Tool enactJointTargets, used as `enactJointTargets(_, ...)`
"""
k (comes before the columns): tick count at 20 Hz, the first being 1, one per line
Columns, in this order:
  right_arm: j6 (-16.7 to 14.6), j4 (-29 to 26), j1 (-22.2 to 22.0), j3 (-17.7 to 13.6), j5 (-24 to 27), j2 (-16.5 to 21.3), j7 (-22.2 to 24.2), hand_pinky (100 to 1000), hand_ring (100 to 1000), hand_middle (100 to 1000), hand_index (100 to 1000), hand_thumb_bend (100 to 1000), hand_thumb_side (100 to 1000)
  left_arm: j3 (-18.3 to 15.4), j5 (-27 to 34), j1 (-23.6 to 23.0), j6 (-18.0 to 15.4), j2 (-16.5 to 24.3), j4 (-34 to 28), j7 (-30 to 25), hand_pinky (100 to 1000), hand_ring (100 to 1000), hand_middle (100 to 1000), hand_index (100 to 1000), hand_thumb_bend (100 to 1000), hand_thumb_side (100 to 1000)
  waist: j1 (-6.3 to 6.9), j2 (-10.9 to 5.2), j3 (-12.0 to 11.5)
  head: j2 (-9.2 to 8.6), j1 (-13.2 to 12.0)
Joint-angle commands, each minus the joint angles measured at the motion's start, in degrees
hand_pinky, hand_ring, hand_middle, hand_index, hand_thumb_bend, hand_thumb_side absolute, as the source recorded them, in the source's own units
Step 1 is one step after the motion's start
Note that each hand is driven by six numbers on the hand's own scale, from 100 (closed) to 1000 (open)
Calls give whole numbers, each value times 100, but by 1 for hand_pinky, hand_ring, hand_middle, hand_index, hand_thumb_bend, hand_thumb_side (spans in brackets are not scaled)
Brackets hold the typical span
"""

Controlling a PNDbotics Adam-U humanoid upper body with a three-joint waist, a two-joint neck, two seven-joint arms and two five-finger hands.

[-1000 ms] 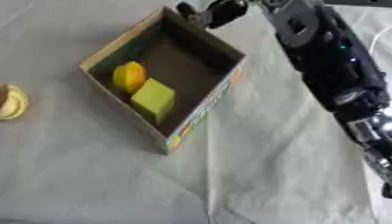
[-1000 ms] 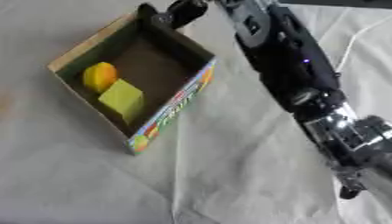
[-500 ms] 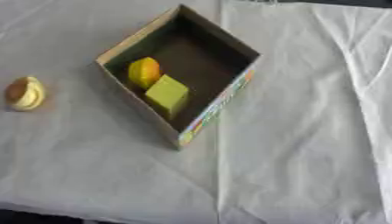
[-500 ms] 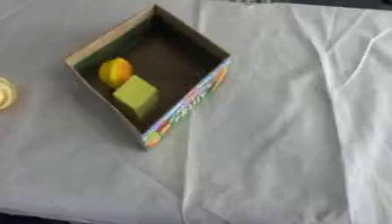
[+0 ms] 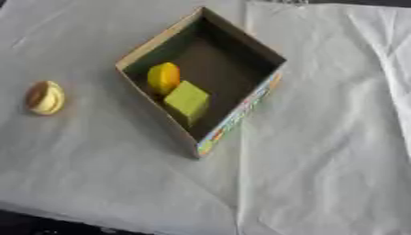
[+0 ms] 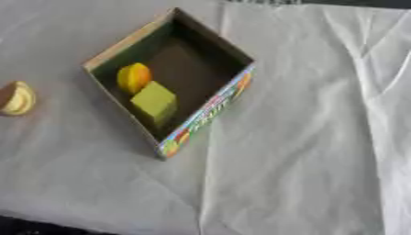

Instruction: Pick up objects on the table and place them in the box.

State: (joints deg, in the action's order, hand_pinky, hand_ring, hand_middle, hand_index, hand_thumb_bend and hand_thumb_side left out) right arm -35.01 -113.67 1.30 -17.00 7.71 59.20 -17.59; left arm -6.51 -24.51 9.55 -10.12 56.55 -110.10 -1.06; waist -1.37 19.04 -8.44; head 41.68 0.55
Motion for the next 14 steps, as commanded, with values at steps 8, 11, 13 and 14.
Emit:
enactJointTargets(8,35,-92,-35,-109,-359,-84,-368,885,821,687,860,100,100,679,-196,878,-93,620,1179,-1415,947,917,868,935,512,100,58,-85,124,-104,64)
enactJointTargets(11,103,-92,-5,-84,-341,-117,-317,886,820,686,860,100,100,874,54,896,-165,596,1396,-1784,952,921,875,938,516,100,80,-70,156,-103,70)
enactJointTargets(13,149,-92,-9,-78,-337,-139,-285,887,819,684,860,100,124,927,60,789,-217,634,1412,-1982,949,922,875,939,549,100,93,-55,165,-103,91)
enactJointTargets(14,173,-92,-12,-75,-334,-151,-268,887,819,682,860,100,150,937,30,683,-244,668,1391,-2050,949,924,875,941,578,100,101,-46,167,-108,98)
